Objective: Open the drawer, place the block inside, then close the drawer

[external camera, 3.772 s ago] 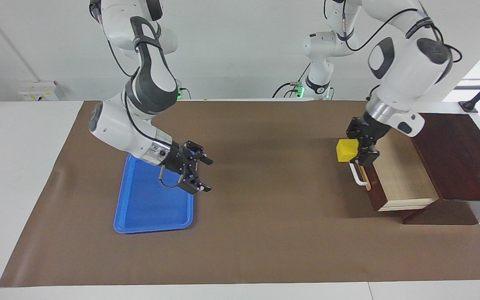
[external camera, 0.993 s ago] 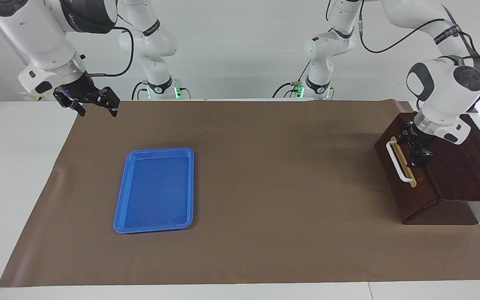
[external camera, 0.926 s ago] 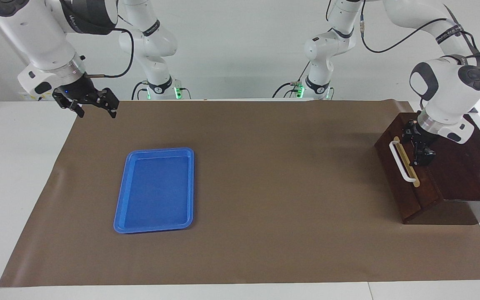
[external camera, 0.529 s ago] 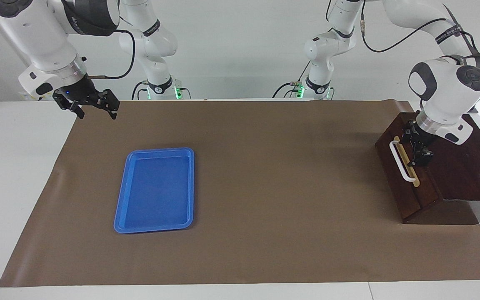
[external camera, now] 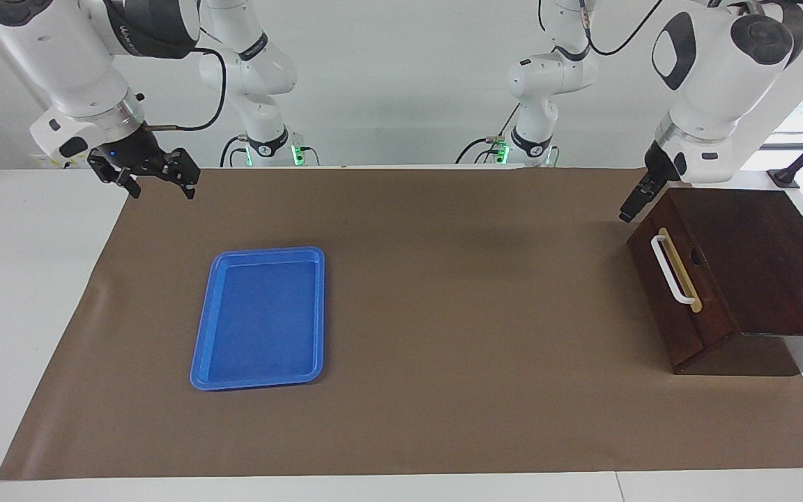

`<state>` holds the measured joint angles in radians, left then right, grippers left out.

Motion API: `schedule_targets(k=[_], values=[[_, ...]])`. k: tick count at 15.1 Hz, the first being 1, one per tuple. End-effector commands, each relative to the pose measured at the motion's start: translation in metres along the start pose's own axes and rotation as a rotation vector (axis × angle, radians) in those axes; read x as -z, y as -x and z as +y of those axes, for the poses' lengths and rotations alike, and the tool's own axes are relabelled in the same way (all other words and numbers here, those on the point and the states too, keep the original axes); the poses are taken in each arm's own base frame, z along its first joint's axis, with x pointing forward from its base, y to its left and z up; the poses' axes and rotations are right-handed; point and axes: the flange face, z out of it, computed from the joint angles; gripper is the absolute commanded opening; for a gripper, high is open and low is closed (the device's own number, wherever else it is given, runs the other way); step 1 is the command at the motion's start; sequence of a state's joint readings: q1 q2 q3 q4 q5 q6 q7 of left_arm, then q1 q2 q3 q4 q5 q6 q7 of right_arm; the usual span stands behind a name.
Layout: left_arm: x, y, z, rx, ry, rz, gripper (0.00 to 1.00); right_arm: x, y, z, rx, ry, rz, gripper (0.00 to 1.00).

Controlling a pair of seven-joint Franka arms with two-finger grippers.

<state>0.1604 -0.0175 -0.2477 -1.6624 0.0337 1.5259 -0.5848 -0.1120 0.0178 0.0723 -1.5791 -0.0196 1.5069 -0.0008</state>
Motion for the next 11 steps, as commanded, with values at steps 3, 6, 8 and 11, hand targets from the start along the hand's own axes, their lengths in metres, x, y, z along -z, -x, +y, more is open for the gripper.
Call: schedule_targets(k=[3, 6, 8, 11], values=[[-0.002, 0.008, 0.006, -0.252, 0.007, -0.067, 1.0, 0.003, 0.0, 0.0, -0.013, 0.012, 0.0, 1.0], [0.006, 0.009, 0.009, -0.352, 0.049, -0.084, 1.0, 0.003, 0.0, 0.0, -0.013, 0.015, 0.0, 1.0], [0.01, 0.011, 0.007, -0.417, 0.051, -0.082, 1.0, 0.003, 0.0, 0.001, -0.013, 0.015, 0.001, 1.0], [0.009, 0.007, 0.009, -0.462, 0.053, -0.07, 1.0, 0.004, 0.0, 0.0, -0.015, 0.015, 0.003, 1.0]])
